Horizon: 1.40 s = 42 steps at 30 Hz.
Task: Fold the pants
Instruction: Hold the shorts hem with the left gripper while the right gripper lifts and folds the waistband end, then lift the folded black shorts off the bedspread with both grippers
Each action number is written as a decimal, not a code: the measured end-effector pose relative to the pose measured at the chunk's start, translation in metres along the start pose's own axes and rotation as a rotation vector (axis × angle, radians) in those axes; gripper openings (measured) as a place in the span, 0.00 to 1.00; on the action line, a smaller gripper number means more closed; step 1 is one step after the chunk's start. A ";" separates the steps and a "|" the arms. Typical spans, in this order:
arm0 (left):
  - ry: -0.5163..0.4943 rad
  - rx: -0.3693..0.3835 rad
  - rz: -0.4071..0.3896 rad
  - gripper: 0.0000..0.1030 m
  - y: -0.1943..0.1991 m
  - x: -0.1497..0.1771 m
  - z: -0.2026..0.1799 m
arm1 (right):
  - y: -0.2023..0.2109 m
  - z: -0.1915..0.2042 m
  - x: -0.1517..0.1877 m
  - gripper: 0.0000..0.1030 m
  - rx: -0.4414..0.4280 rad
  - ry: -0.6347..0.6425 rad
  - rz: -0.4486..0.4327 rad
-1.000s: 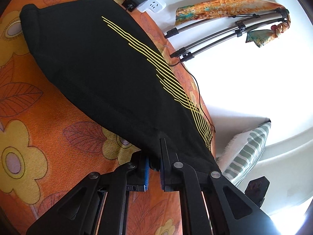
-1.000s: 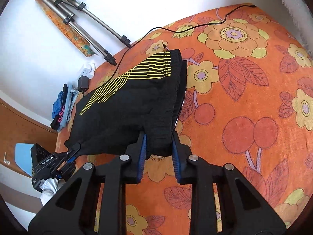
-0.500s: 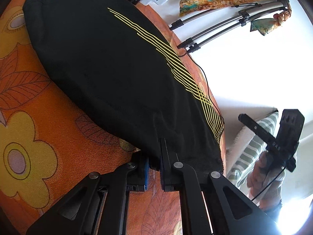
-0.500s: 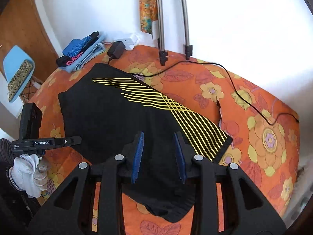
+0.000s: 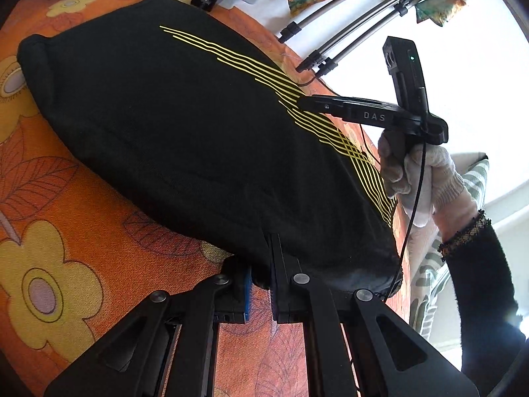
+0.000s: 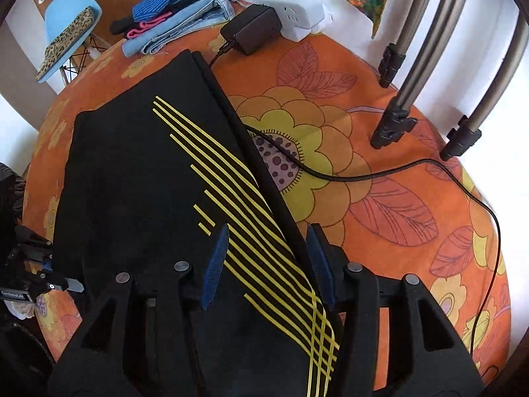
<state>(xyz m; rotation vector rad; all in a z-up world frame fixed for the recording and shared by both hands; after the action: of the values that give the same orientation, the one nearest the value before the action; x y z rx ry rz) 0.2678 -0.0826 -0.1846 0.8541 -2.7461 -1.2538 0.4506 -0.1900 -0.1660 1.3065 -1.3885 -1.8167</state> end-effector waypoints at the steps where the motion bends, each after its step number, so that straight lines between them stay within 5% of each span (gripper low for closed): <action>1: -0.004 -0.004 -0.003 0.07 0.000 0.000 0.000 | -0.006 -0.002 -0.002 0.50 -0.006 0.008 0.004; 4: -0.005 -0.006 -0.012 0.07 0.001 0.001 -0.001 | -0.010 -0.004 -0.010 0.55 -0.045 0.015 -0.027; 6: 0.000 -0.002 -0.012 0.07 0.003 0.002 0.001 | -0.009 0.000 -0.012 0.49 -0.078 0.020 -0.037; 7: 0.000 -0.002 -0.012 0.07 0.004 0.002 0.001 | -0.008 0.004 -0.012 0.25 -0.092 0.032 -0.034; 8: 0.000 -0.001 -0.014 0.07 0.004 0.002 0.001 | -0.008 0.007 -0.010 0.12 -0.107 0.039 -0.029; 13: -0.008 0.001 -0.027 0.06 0.007 0.003 0.000 | -0.004 0.015 -0.009 0.05 -0.110 0.028 -0.039; 32: -0.088 0.079 -0.220 0.06 0.115 -0.018 -0.033 | 0.157 0.035 -0.023 0.03 -0.110 -0.237 -0.515; 42: -0.277 0.193 -0.306 0.05 0.213 -0.036 -0.096 | 0.280 0.069 0.025 0.03 0.019 -0.448 -0.777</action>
<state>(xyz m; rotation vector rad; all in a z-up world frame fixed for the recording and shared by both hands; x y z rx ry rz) 0.2180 -0.0187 0.0376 1.2472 -3.0860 -1.2471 0.3354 -0.2791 0.0844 1.6653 -1.1739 -2.7482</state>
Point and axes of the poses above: each gripper's, at about its wrist camera, not at the fingertips, and y roughly against the way its jaws point, z to its left, x to its underside, the point moved 8 cm from there along -y, roughly the way its jaws point, and after that the axes turned 10 degrees about y, right-handed, at the moved point
